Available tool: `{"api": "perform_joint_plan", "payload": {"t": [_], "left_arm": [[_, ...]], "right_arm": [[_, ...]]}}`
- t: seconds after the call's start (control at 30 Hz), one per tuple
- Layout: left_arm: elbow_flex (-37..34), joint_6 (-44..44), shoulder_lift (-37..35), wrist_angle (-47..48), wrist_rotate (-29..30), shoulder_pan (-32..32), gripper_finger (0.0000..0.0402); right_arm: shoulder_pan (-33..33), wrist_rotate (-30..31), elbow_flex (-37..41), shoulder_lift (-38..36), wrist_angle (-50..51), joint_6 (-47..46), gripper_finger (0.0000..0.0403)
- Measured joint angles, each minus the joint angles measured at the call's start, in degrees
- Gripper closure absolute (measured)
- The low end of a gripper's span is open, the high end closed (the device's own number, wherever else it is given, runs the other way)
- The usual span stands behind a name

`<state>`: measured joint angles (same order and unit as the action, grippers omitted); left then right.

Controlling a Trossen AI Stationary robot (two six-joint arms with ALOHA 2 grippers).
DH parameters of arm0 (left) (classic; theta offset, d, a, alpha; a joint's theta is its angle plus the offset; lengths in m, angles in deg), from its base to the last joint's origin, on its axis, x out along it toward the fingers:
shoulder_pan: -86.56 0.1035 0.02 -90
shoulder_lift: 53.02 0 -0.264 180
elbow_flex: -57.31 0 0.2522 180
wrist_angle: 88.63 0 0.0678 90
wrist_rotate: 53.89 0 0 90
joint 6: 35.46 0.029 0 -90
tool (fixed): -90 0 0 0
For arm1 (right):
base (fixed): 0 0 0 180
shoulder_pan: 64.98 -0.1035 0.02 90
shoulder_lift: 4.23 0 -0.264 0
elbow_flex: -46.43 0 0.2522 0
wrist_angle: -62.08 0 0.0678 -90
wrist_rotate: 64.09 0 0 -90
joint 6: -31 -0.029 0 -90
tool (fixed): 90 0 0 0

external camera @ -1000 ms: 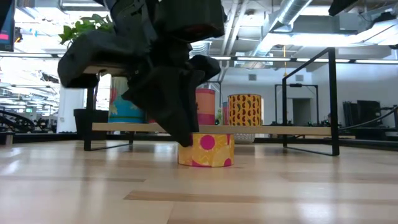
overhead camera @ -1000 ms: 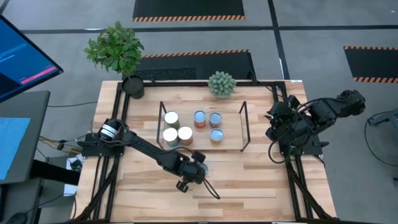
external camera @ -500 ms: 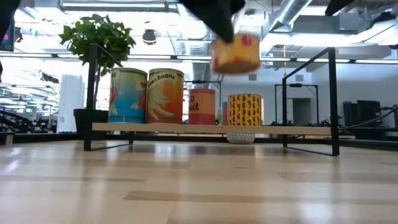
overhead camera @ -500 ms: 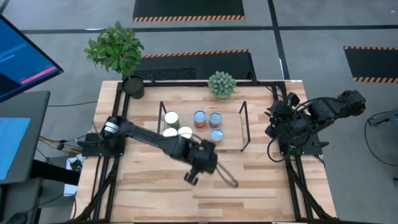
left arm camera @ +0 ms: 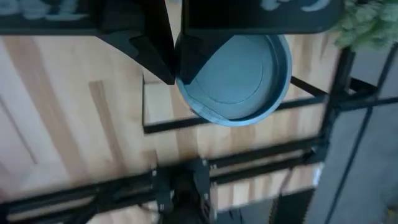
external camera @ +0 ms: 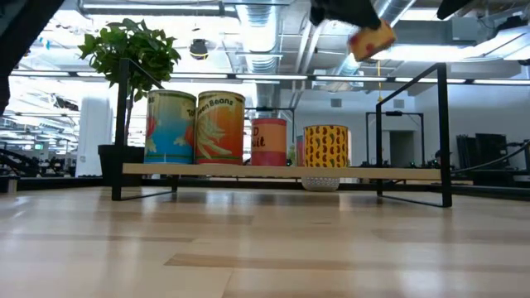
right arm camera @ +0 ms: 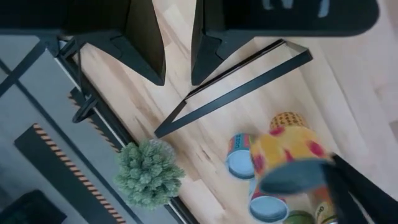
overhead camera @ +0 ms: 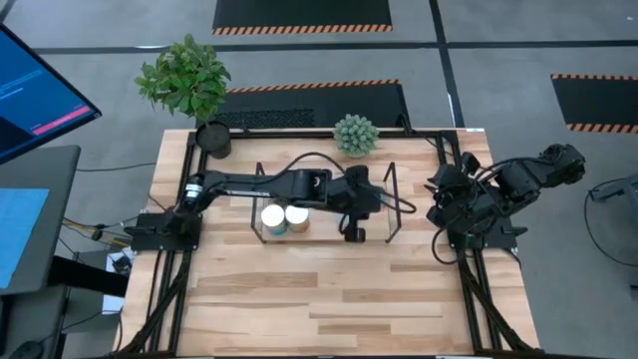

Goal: Pick and place cans onto a shelf
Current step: Put the canned pineapples on the shelf

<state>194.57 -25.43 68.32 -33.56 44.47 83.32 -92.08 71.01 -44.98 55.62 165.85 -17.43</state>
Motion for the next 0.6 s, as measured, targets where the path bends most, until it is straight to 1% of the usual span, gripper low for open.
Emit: {"api": "perform_joint_plan", "payload": {"t": [0.2, 0.27, 0.33, 0.37, 0.43, 0.5, 0.6], "left_arm": [[0.4, -1.1, 3.3, 2.1, -0.1, 0.5, 0.0401], [0.5, -1.1, 4.5, 0.6, -0.2, 0.6, 0.0401], [0.4, -1.3, 5.9, 1.6, -0.4, 0.6, 0.0401], [0.5, -1.4, 6.7, 0.1, -0.4, 0.7, 0.0401], [0.3, -1.9, 7.5, 1.5, -0.7, 0.9, 0.0401], [0.4, -2.4, 7.8, -0.2, -2.3, 1.4, 0.0401], [0.5, -2.8, 8.3, -0.2, -4.4, 2.1, 0.0401]], "right_arm": [[0.0, 0.0, 0.0, 0.0, 0.0, -0.2, 0.0302], [0.0, 0.0, 0.0, 0.0, 0.0, -0.2, 0.0302], [0.3, 0.1, 0.0, 0.0, 0.0, -0.2, 0.0302], [0.5, 0.1, 0.0, 0.0, 0.0, -0.2, 0.0302], [0.8, 0.2, 0.0, 0.0, 0.0, 0.1, 0.0302], [1.1, 0.2, 0.0, 0.0, 0.0, 0.2, 0.0302], [1.4, 0.2, 0.0, -0.1, 0.0, 0.2, 0.0302]]}}
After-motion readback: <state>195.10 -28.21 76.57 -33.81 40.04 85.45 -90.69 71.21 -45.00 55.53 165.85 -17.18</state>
